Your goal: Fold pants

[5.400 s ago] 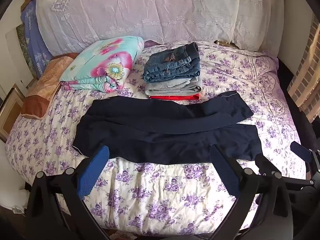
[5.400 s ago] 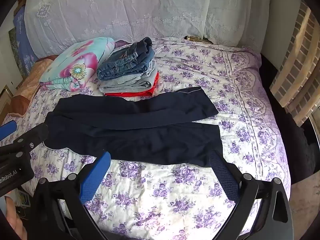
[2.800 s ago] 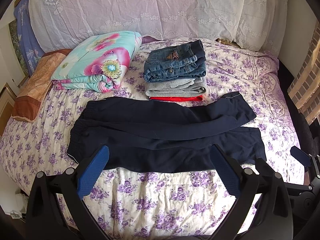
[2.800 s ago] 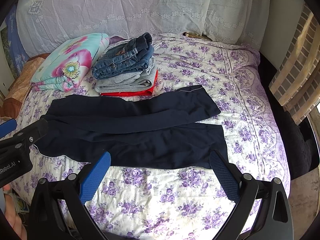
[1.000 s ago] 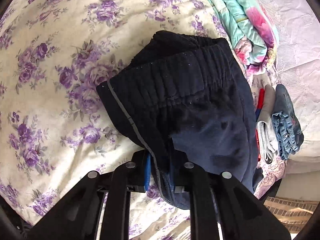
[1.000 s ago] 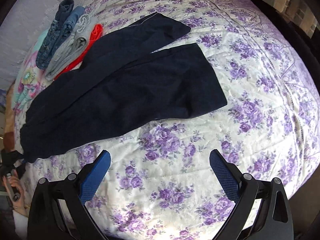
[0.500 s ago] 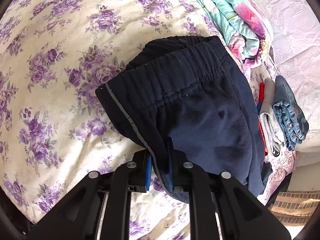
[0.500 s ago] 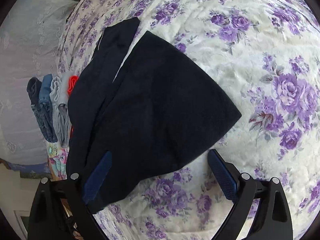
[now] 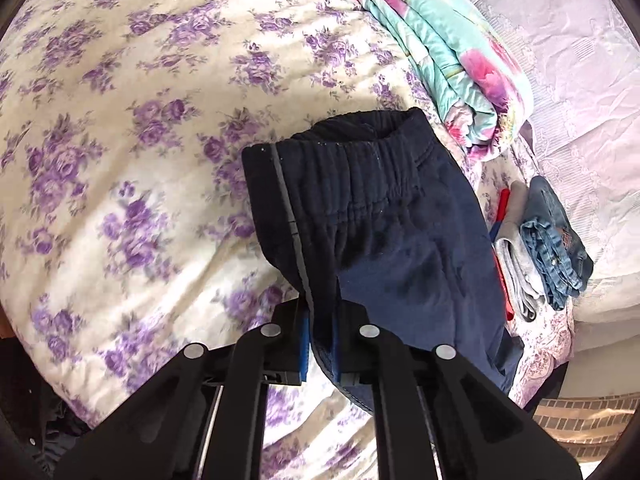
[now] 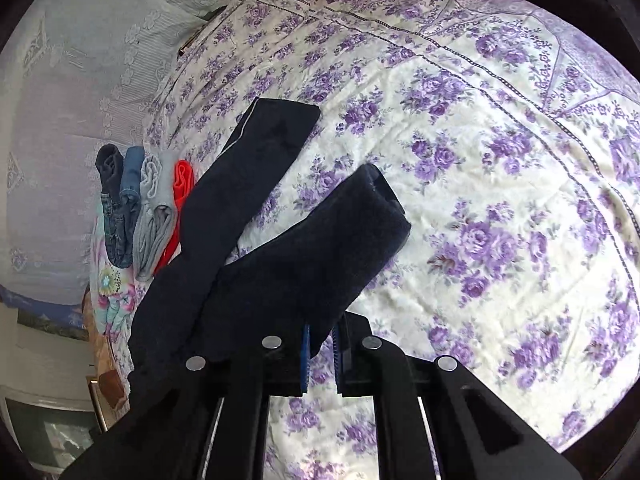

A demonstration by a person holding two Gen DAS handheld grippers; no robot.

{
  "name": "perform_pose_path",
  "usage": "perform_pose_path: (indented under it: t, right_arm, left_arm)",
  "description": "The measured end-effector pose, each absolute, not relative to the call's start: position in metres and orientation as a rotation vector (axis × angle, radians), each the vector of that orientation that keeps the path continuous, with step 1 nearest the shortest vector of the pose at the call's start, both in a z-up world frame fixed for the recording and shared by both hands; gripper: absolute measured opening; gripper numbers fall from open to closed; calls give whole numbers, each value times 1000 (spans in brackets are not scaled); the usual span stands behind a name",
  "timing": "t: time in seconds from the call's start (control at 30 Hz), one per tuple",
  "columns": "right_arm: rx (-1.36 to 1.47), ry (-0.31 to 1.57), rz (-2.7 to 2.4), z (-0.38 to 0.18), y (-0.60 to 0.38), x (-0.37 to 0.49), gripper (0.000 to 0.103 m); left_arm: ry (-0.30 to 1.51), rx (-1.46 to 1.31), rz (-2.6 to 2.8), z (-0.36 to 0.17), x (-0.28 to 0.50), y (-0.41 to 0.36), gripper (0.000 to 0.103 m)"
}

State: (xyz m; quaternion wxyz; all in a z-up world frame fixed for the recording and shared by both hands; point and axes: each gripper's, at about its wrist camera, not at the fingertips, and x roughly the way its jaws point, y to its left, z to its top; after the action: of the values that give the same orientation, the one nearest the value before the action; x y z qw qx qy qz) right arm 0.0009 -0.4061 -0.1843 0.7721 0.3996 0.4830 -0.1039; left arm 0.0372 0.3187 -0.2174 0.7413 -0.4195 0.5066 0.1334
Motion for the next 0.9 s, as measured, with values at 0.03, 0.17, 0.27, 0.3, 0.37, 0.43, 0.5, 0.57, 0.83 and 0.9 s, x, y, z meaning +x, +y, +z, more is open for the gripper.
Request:
perform_pose_path:
  t: [0.03, 0.17, 0.27, 0.3, 0.37, 0.43, 0.5, 0.57, 0.83, 0.9]
  right_arm:
    - [852, 1072, -240, -185, -406, -8, 9]
    - [825, 1183, -307, -227, -406, -37, 9]
    - [830, 1232, -322, -275, -402, -41, 13]
    - [821, 1226, -319, -282, -400, -41, 14]
    - [798, 1245, -294, -274, -397, -36, 27]
    - [718, 1280, -300, -254, -393, -31, 56]
    - [596, 1266, -345, -228, -392, -31, 66]
    - [494, 1249, -392, -206, -394, -26, 71]
    - [594, 1118, -152, -198, -427, 141, 77]
    - [628, 1146, -138, -211, -437, 194, 77]
  left_arm:
    - [1116, -922, 285, -216, 27, 317, 7]
    - [1196, -885, 294, -231, -1, 309, 7]
    - [1263, -915, 323, -266, -7, 314, 10]
    - [1269, -930, 321, -272, -7, 317, 12]
    - [1268, -930, 321, -263, -12, 320, 17]
    - [1253, -828, 342, -237, -24, 321, 24]
    - [1244, -707, 392, -212, -35, 320, 27]
    - [1217, -602, 423, -183, -38, 320, 27]
    - [1136, -368, 201, -145, 110, 270, 48]
    - [1195, -370, 137, -164, 157, 254, 48]
